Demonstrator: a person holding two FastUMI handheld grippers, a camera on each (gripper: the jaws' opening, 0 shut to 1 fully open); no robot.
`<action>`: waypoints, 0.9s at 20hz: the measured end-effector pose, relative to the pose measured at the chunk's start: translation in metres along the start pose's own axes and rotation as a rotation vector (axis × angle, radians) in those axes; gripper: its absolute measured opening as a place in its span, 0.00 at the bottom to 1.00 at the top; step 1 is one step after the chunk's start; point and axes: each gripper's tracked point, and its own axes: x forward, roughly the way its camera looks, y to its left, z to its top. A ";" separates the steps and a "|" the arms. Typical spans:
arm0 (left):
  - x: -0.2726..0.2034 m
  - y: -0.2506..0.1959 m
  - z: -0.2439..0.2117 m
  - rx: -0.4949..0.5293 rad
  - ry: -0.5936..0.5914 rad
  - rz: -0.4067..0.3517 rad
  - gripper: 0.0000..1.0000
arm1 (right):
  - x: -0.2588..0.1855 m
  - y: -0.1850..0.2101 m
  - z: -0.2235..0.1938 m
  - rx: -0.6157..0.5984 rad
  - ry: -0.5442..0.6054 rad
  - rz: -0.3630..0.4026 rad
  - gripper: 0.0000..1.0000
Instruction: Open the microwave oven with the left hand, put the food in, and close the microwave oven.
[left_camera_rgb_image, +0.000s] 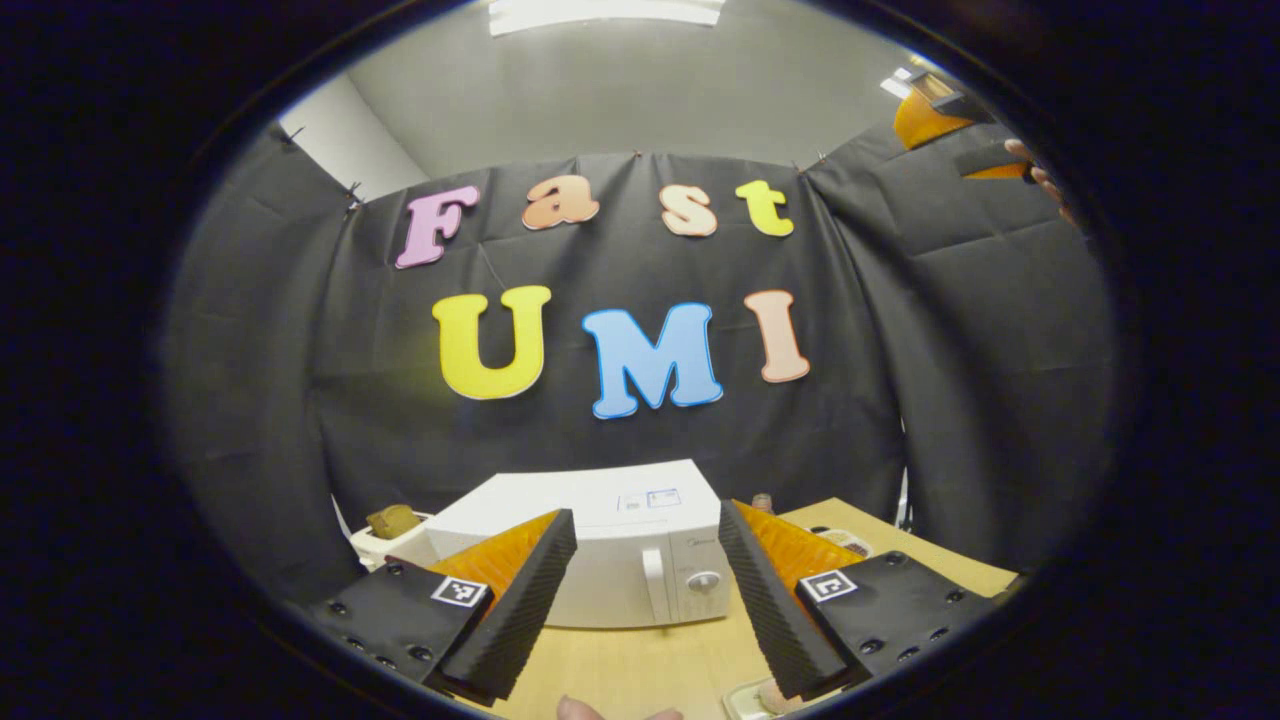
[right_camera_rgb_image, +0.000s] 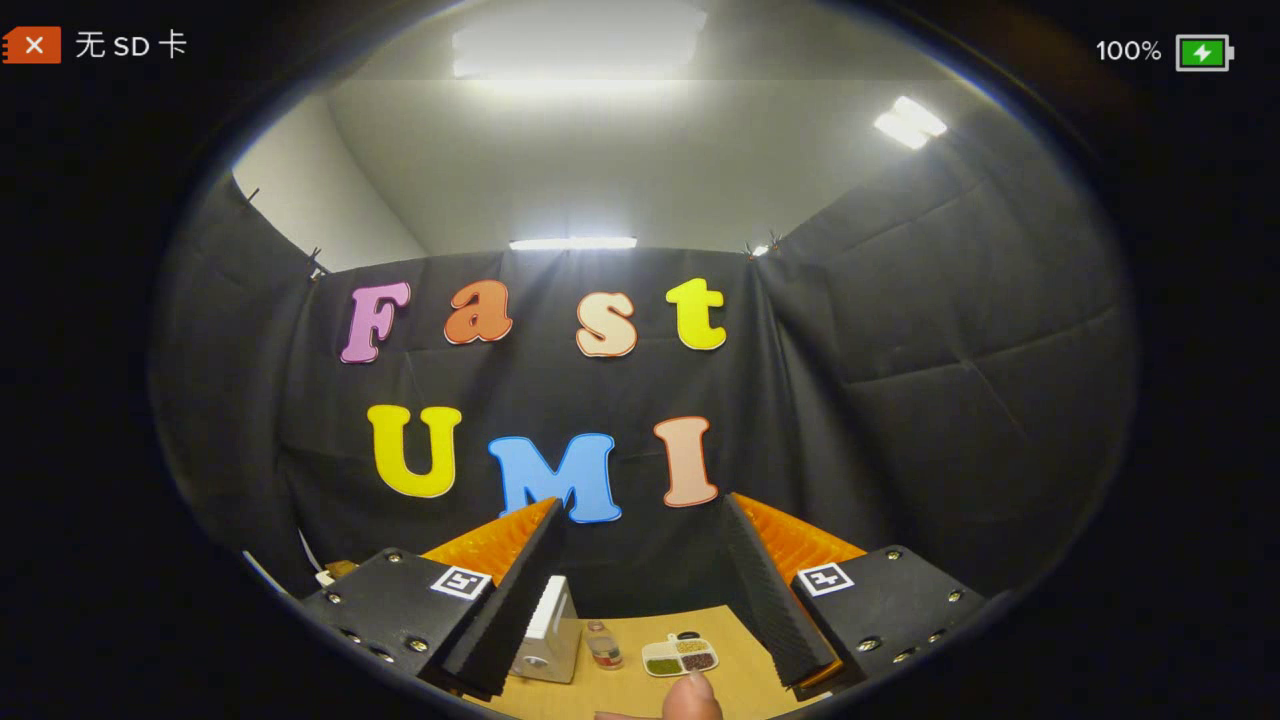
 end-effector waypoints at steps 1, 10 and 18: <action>0.009 0.003 -0.011 -0.007 -0.002 0.002 0.99 | -0.002 0.003 -0.001 -0.033 -0.006 -0.006 0.95; 0.098 -0.007 -0.141 -0.118 0.115 -0.020 0.96 | 0.008 -0.005 -0.015 -0.138 0.027 -0.127 0.95; 0.157 -0.007 -0.231 -0.092 0.247 -0.009 0.94 | 0.024 -0.012 -0.029 -0.219 0.066 -0.168 0.95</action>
